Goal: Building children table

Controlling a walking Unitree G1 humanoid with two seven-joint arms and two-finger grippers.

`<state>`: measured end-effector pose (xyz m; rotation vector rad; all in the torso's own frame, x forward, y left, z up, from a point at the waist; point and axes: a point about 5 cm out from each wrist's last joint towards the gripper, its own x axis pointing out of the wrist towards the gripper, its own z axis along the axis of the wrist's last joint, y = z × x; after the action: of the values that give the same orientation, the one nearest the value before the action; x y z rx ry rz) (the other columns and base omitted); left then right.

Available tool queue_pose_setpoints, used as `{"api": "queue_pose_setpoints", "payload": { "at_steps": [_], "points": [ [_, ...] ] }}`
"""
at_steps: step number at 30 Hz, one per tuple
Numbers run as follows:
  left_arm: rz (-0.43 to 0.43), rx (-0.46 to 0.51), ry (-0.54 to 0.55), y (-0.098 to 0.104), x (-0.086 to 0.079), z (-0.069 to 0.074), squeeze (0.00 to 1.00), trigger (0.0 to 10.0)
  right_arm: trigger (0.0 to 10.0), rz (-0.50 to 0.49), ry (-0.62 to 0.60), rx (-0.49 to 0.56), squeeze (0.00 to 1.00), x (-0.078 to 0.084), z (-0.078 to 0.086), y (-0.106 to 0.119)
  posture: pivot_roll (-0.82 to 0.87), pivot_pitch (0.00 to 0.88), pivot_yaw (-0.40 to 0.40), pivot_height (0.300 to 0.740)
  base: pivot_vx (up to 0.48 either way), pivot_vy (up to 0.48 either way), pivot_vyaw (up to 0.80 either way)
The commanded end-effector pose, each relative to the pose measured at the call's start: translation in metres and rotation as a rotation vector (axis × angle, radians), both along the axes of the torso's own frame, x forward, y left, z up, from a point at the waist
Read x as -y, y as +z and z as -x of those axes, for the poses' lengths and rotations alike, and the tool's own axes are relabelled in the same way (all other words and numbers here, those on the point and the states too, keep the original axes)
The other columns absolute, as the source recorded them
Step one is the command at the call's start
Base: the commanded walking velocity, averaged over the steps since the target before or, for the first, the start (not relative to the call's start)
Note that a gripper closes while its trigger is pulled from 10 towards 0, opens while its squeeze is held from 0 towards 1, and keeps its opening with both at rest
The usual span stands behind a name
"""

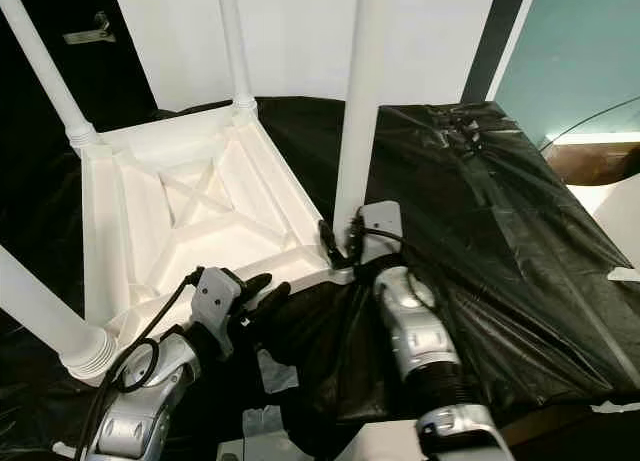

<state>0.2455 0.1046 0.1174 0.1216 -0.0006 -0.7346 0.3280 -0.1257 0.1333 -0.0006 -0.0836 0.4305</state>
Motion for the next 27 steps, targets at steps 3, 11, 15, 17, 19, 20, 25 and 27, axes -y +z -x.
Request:
{"api": "queue_pose_setpoints", "payload": {
  "at_steps": [3, 11, 15, 17, 19, 20, 25, 27],
  "points": [
    [-0.013, 0.023, 0.041, 0.002, 0.000, -0.002, 0.00, 10.0, 10.0, 0.014, 0.099, 0.016, 0.00, 0.012, -0.002, 0.003, 0.10, 0.000, -0.017, 0.740, 0.000, 0.000, 0.00],
    [-0.022, 0.031, 0.013, 0.002, 0.004, -0.003, 0.00, 10.0, 10.0, 0.127, 0.367, -0.009, 0.00, 0.018, -0.013, 0.010, 0.10, 0.000, 0.000, 0.740, 0.000, 0.000, 0.00],
    [-0.021, 0.033, 0.008, 0.003, 0.006, -0.004, 0.00, 10.0, 10.0, 0.188, 0.449, -0.008, 0.00, 0.019, -0.019, 0.015, 0.10, 0.000, 0.000, 0.740, 0.000, 0.000, 0.00],
    [-0.017, 0.032, 0.010, 0.004, 0.006, -0.004, 0.00, 10.0, 10.0, 0.232, 0.511, -0.035, 0.00, 0.017, -0.026, 0.018, 0.10, 0.000, 0.004, 0.740, 0.000, 0.000, 0.00],
    [-0.015, 0.030, 0.011, 0.004, 0.007, -0.004, 0.00, 10.0, 10.0, 0.260, 0.551, -0.043, 0.00, 0.014, -0.031, 0.022, 0.10, 0.000, 0.004, 0.740, 0.000, 0.000, 0.00],
    [-0.015, 0.031, 0.010, 0.004, 0.007, -0.004, 0.00, 10.0, 10.0, 0.274, 0.577, -0.052, 0.00, 0.012, -0.032, 0.022, 0.11, 0.000, 0.004, 0.740, 0.000, 0.000, 0.00],
    [-0.014, 0.037, 0.011, 0.006, 0.008, -0.006, 0.00, 10.0, 0.0, 0.320, 0.663, -0.072, 0.00, 0.005, -0.034, 0.023, 0.12, 0.000, -0.005, 0.740, 0.000, 0.000, 0.00],
    [-0.014, 0.039, 0.016, 0.006, 0.008, -0.006, 0.00, 10.0, 0.0, 0.330, 0.685, -0.071, 0.00, 0.004, -0.035, 0.024, 0.12, 0.000, -0.013, 0.740, 0.000, 0.000, 0.00]
  ]
}}
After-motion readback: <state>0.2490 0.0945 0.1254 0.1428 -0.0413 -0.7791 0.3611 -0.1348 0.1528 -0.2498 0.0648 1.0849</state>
